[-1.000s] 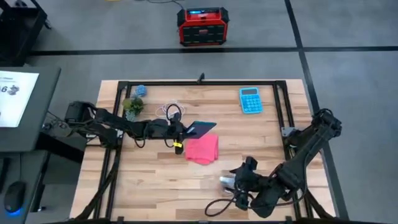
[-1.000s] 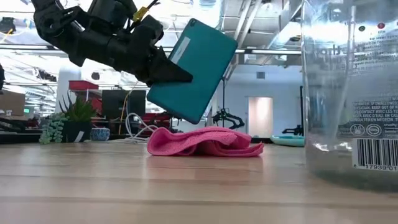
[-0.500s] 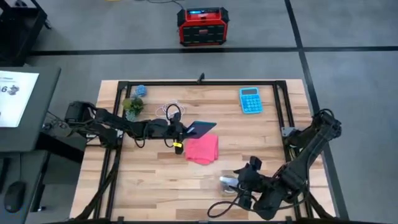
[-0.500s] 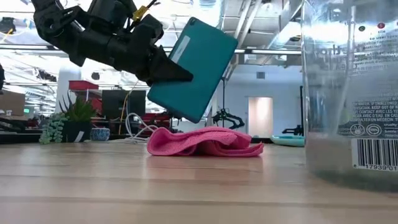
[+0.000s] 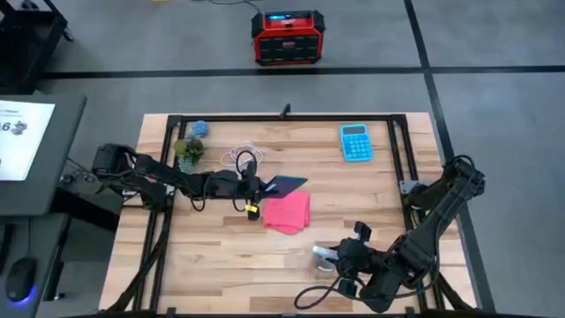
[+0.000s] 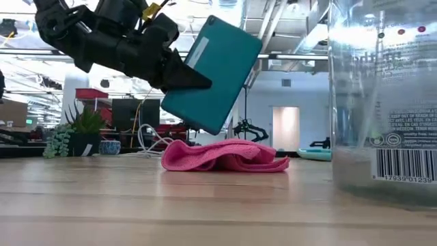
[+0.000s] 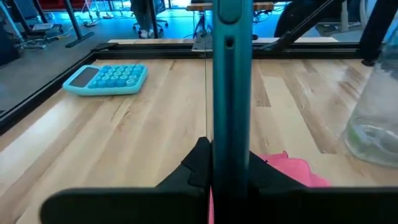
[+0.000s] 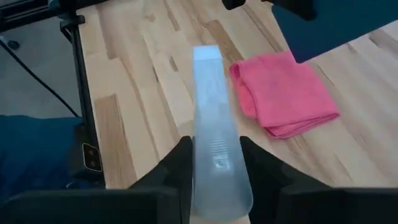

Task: Apply microfiber cloth
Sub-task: Spray the back of the cellphone using the spray bottle

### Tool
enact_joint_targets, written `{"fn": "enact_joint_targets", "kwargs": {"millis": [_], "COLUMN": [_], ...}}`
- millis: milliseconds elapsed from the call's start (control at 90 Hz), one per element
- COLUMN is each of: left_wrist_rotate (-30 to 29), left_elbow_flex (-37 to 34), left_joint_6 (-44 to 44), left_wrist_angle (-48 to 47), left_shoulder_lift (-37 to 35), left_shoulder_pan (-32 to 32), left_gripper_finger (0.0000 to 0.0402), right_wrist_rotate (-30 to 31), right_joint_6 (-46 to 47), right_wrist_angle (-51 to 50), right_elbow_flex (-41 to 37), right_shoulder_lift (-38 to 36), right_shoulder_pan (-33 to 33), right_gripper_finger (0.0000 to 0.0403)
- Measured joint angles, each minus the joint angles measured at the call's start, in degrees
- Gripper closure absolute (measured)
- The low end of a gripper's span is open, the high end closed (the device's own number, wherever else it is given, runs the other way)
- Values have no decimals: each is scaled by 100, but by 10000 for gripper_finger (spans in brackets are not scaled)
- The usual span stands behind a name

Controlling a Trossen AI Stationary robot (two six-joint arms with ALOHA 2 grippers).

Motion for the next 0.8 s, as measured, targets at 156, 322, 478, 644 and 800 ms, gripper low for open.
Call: {"fn": "enact_joint_targets", "kwargs": {"millis": [156, 322, 478, 644, 800], "left_wrist_rotate": [8, 7, 30, 333, 425], "left_elbow_flex": [0, 3, 81, 414, 678], "left_joint_6": [23, 76, -20, -299, -275], "left_wrist_angle": [53, 949, 1855, 2460, 2240], "left_shoulder_lift": [0, 157, 890, 1660, 2028], "left_shoulder_pan": [-155, -296, -302, -264, -268], "left_gripper_finger": [392, 392, 392, 392, 392], "right_wrist_rotate": [100, 163, 219, 298, 294], "right_joint_6": [180, 610, 964, 1073, 1073], "right_wrist_angle": [-47, -352, -589, -703, -703], "right_elbow_flex": [0, 4, 9, 9, 9], "right_shoulder_lift": [0, -7, -11, -11, -11], "right_shoulder_pan": [39, 119, 248, 301, 218], "right_gripper_finger": [320, 320, 320, 320, 320]}}
